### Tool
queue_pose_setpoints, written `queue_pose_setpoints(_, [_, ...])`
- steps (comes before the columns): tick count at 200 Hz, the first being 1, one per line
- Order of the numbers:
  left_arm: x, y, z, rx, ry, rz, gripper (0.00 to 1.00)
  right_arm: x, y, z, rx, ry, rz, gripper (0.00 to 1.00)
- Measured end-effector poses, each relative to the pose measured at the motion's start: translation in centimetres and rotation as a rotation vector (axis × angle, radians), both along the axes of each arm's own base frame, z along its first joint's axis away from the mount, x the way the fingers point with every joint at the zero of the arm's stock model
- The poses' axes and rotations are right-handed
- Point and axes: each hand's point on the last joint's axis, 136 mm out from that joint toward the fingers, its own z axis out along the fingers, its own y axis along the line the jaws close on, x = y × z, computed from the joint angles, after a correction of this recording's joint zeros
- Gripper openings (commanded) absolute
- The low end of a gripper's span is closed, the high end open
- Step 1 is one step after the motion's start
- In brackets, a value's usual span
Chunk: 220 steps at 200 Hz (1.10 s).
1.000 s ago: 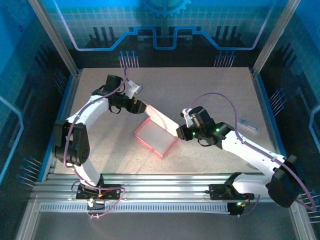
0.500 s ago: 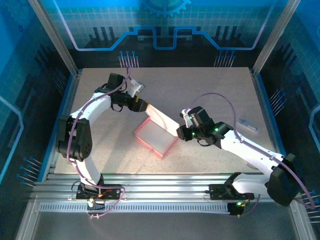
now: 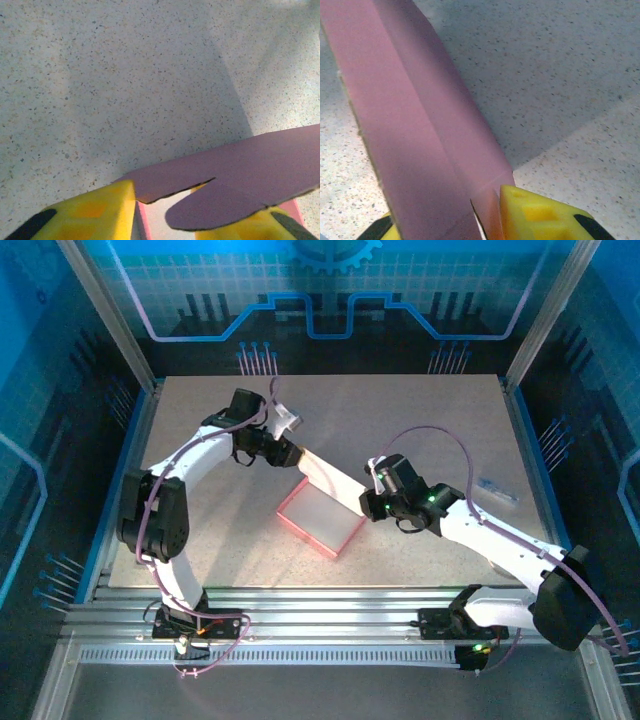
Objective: Fold the paper box
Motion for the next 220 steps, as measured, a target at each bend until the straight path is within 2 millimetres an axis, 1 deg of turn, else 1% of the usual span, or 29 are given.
queue_pose_setpoints(31, [-0.3,-0.1,0.1,0.020,-0.004,0.000,0.22,0.1,-0.9,-0.3,-0.035,0.003,-0.042,0.25])
queue_pose_setpoints(66, [-0.6,-0.4,1.2,0.018,-0.030,-0.005,0.19,0.1,-1.2,-0.4,-0.031,0.005,-0.060,0.25])
queue_pose_setpoints(87, [-0.9,-0.7,1.6,0.016,-0.037,-0.016,0.20,0.2,-1.5,-0.4,-0.034,0.008,-0.068,0.25])
queue_pose_setpoints(124, [-1.6,-0.8,1.4,0.021,-0.016,-0.021,0.21,0.5,-2.0,-0.4,-0.036,0.008,-0.075,0.20])
queue_pose_setpoints(145, [-2.1,-0.9,1.3,0.023,-0.009,-0.026,0.22,0.6,-2.2,-0.5,-0.040,0.009,-0.067,0.19])
queue_pose_setpoints(220, [-4.9,-2.2,1.5,0.030,0.011,-0.075,0.23,1.0,-2.1,-1.1,-0.064,0.026,-0.026,0.18])
